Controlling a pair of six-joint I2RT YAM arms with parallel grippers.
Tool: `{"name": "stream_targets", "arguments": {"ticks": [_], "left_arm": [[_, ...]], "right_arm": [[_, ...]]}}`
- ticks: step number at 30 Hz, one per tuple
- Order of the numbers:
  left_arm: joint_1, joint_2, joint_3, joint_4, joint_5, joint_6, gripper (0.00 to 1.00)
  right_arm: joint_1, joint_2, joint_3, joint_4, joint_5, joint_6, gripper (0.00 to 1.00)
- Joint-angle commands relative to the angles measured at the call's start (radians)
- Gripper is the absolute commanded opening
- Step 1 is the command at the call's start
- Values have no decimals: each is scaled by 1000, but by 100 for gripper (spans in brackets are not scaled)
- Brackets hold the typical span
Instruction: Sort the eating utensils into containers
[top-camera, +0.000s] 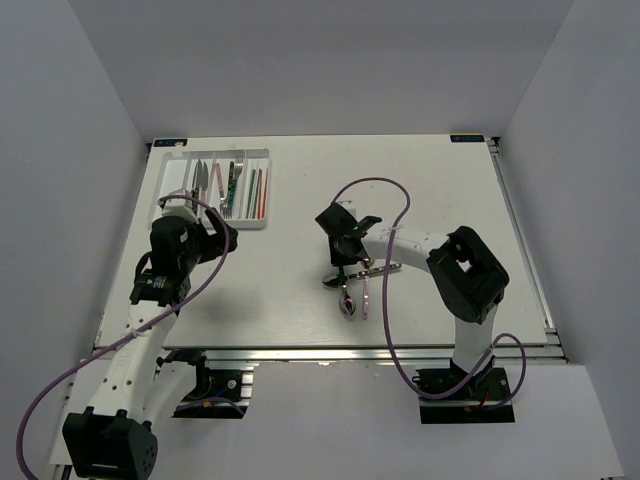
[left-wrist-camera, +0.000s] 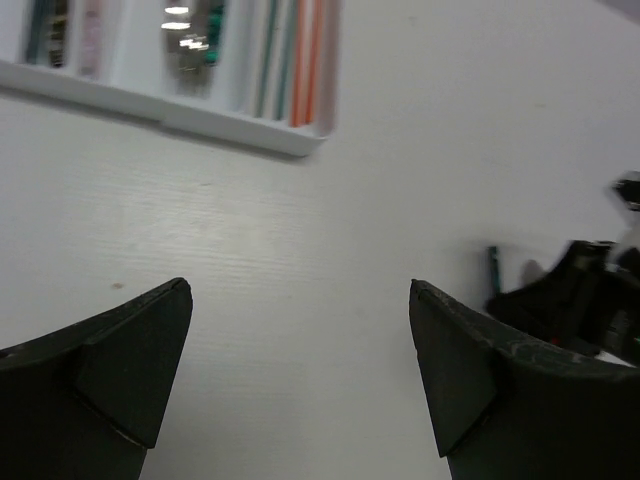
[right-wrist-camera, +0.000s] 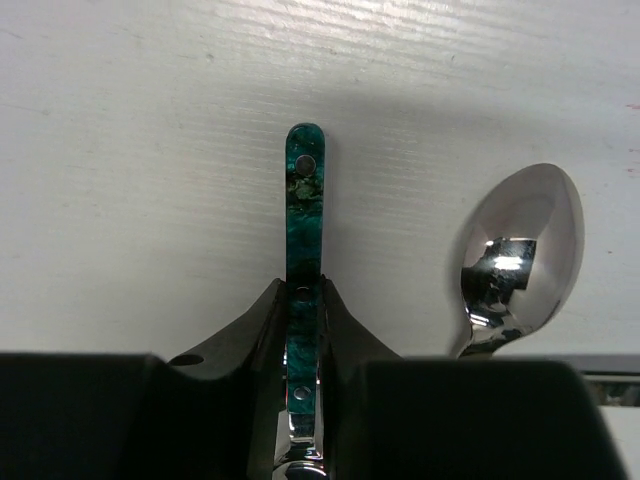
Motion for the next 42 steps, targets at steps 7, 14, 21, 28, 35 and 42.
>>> {"name": "stream_targets", "arguments": {"ticks": [7,14,21,28,35,42], "left_arm": [[-138,-4,-201,700,407,-530,98],[-342,180,-132,740,258,-574,95],[-370,254,-118,705,210,-570,73],[-385,289,-109,762,261,-602,33],[-390,298,53,520,220,-385,0],[-373,597,633,-155,-700,83,0]], "right_arm": [[32,-311,-89,235,-120,-4,0],[78,-456,-225,494,-344,64,0],[132,-496,-229,534,-346,42,0],[157,-468,-210,539,-332,30,0],[155,-489,-193,479,-227,16,61],[25,-716,-333,319,-70,-31,89]]}}
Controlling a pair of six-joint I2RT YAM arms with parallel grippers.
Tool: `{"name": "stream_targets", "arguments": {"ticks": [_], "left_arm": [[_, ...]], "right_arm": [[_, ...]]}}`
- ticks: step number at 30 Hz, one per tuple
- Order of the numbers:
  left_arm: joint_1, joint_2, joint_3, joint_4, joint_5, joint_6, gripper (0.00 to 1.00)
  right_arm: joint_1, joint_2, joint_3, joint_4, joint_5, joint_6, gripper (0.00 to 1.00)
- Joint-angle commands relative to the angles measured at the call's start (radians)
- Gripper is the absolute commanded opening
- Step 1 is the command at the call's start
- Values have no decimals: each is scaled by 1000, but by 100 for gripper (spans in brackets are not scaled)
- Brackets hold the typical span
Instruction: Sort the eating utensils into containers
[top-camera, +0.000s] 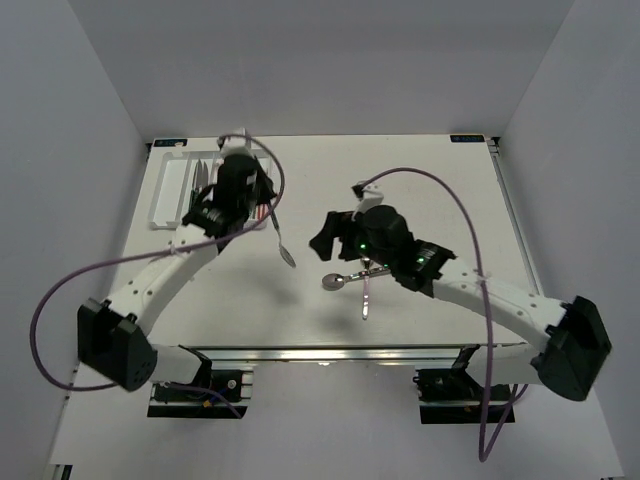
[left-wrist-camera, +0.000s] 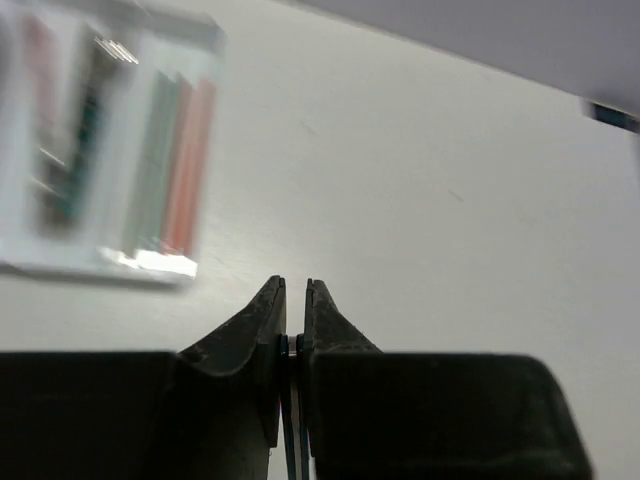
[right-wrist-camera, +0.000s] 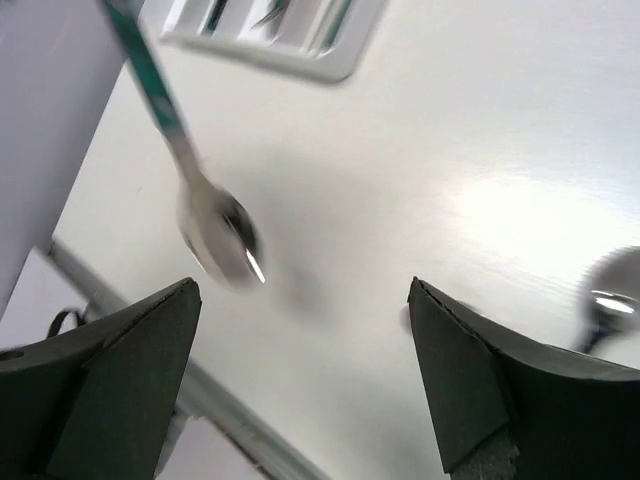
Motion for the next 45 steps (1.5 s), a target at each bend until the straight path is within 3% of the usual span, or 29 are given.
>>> {"name": "stream_targets", "arguments": {"ticks": [1,3,4,7,10,12,14,18,23,27,33,45], "left_arm": [[40,147,223,-270,-517,364,0],[99,286,356,-226,-676,444,0],[192,335,412,-216,-686,464,0],[330,498,616,-135,-672,574,0],[382,603,687,113,-709,744,0],[399,638,679,347,-734,936,0],[429,672,658,455,-720,1060,0],[472,673,515,708,-599,1205,0],[550,649,458,708,-456,1107,0],[576,695,546,640,-415,1040,0],[608,751,561,648,-347,995,0],[611,867,592,617,-352,920,0]], "right_arm": [[-86,-163,-65,-73,88,-42,89],[-132,-219,-132,-73,73,-52,89],[-141,-267,-152,-71,54,-52,89],[-154,-341,-217,-80,24,-68,89],[-155,-380,-255,-94,-21,-88,89],[-155,-391,-265,-126,-36,-98,89],[-155,-412,-289,-130,-59,-117,89],[-154,-463,-327,-122,-93,-128,89],[-154,-478,-351,-104,-130,-143,89],[-155,-454,-347,-93,-139,-143,89],[-154,-432,-364,-70,-168,-126,90],[-154,-360,-383,-27,-206,-121,89]]}}
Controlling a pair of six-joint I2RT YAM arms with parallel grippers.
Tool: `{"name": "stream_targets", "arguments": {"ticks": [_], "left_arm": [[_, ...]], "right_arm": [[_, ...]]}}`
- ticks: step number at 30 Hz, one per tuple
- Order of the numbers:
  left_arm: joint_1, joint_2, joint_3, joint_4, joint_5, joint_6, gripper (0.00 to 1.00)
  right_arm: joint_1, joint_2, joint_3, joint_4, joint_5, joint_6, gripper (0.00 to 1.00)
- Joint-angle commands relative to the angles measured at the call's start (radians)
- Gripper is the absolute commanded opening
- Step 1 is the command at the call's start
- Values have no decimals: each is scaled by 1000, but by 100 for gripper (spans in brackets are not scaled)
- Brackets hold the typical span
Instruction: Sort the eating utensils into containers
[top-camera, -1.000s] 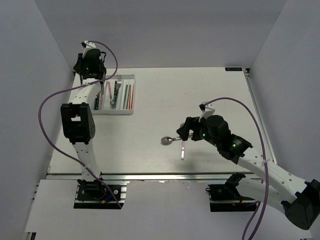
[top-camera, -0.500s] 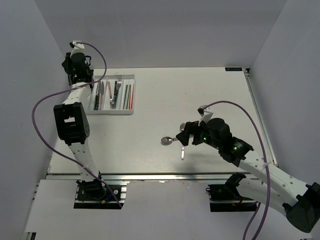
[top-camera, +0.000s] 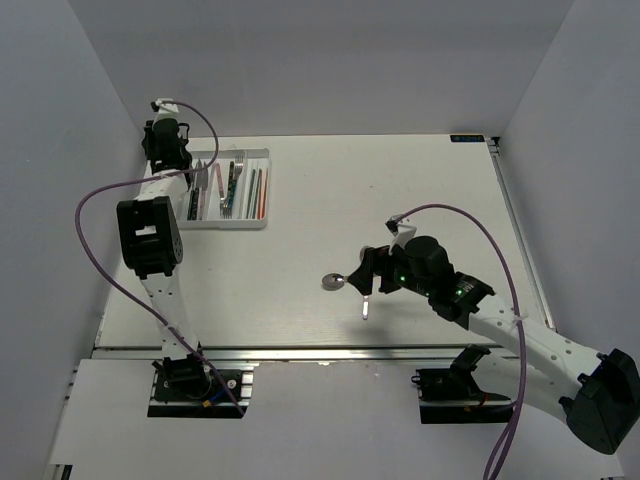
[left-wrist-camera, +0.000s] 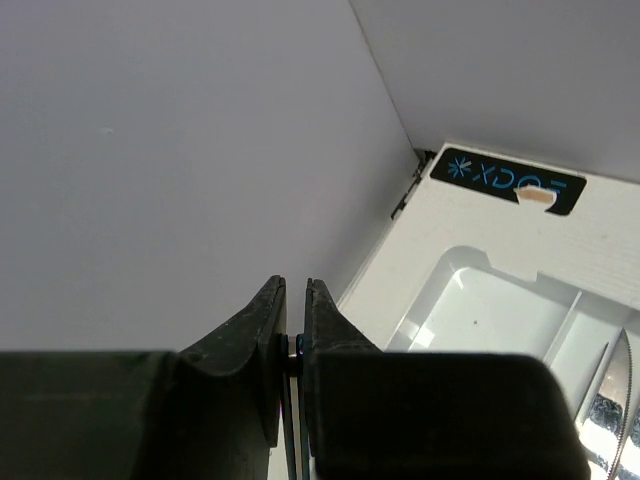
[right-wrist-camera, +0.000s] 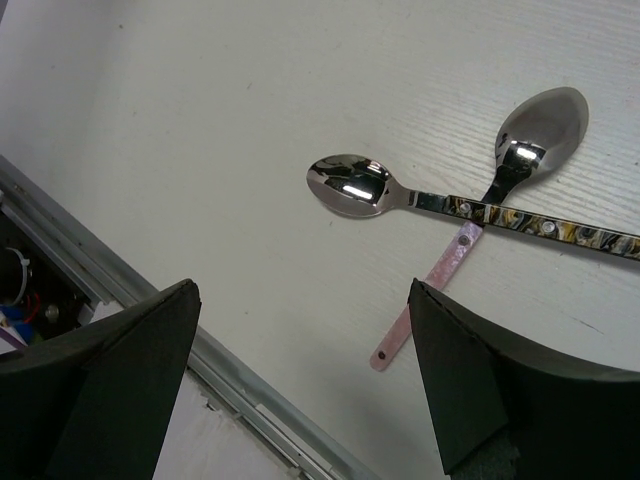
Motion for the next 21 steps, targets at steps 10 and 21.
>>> {"name": "stream_targets", "arguments": {"ticks": [10,21], "left_arm": [[1,26,-6,3,-84,-20,22],[-5,60,40,-66,-17,-75,49]], "right_arm": [[0,21,2,58,-5,-27,89],[-2,56,6,72,-6,-33,89]]}}
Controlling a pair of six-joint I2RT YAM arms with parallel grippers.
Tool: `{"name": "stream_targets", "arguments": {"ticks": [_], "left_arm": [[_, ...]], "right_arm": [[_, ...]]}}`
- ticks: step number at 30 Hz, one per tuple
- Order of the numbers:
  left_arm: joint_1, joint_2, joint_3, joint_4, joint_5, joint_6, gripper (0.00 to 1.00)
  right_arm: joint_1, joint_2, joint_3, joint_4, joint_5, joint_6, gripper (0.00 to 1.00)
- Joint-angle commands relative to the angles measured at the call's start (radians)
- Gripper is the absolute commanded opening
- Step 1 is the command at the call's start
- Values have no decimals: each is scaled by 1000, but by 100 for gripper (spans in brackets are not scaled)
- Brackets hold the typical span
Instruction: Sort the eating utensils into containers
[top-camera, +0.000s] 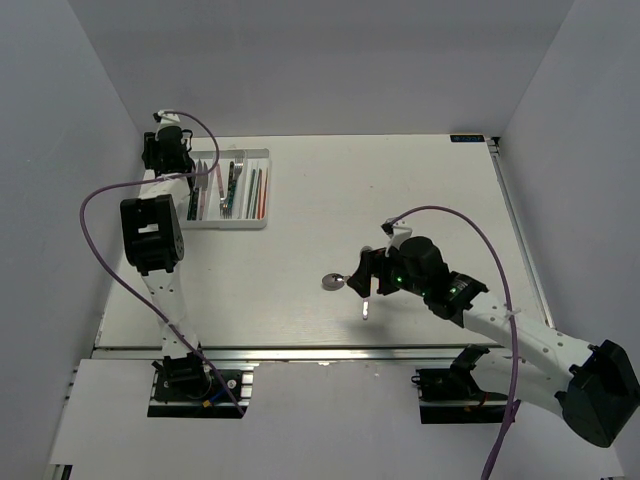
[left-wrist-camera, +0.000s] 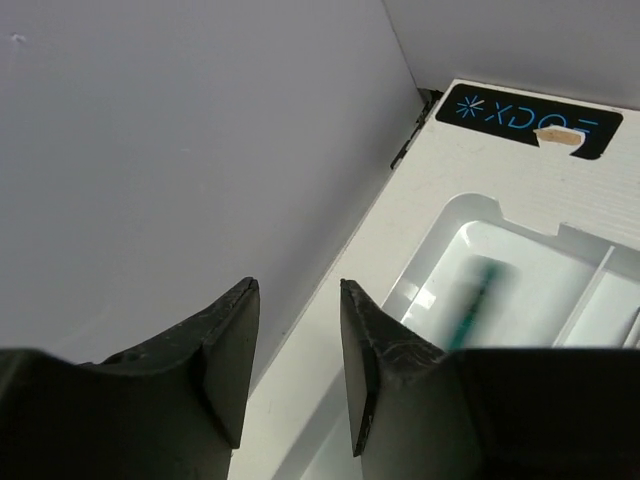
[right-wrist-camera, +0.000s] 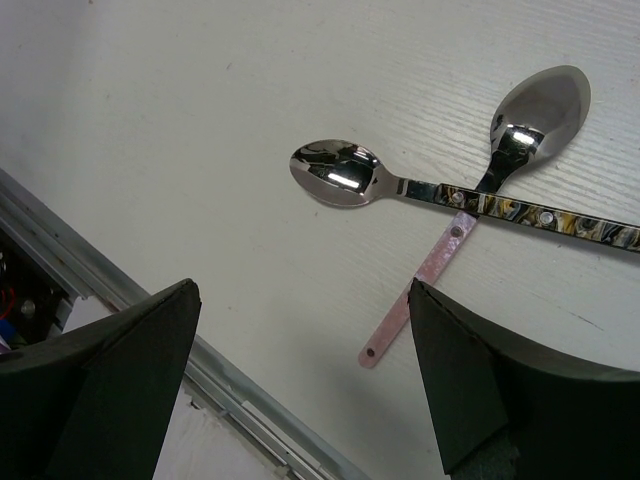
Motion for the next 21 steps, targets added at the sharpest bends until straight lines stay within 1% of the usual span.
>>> {"name": "stream_targets", "arguments": {"ticks": [1,5,7,9,10,11,12,13,14,15,16,17,18,20,21], "left_arm": [[-6,-15,41,-27,38,-28,49],[-11,-36,39,-28,68,-51,52],[-11,-42,58,-51,61,-77,52],[-12,-64,70,-70,32,-124,58],[-14,-76,81,-103,18,-155,63],[-12,-103,108,-129,9,-186,70],[-12,-117,124,-157,18,-248,98],[-14,-133,139,-218,41,-282,98],[-14,-151,154,-247,105,-314,98],[-14,-186,177,-274,145,-383,98],[-14,-206,185,-313,175,-417,98],[-12,-226,191,-355,214,-459,98],[-12,-269,196,-407,237,-544,98],[-12,-320,175,-444,295,-617,98],[-14,-346,124,-456,379,-690,98]], "right_arm": [[-2,11,24,54,3,-24,89],[-2,44,24,71,-6,-24,89],[-2,66,30,75,-7,-27,89],[-3,83,43,68,23,-35,89],[-3,93,53,45,36,-33,89],[-5,113,74,32,87,-35,89],[-9,127,85,22,101,-32,89],[-11,155,97,-1,116,-30,89],[-11,170,126,-14,139,-28,89],[-12,184,140,-23,147,-42,89],[-14,216,155,-49,164,-45,89],[-15,235,175,-73,214,-42,89],[-20,257,218,-92,239,-36,89],[-25,320,261,-161,301,-51,89],[-32,343,289,-172,311,-88,89]]}}
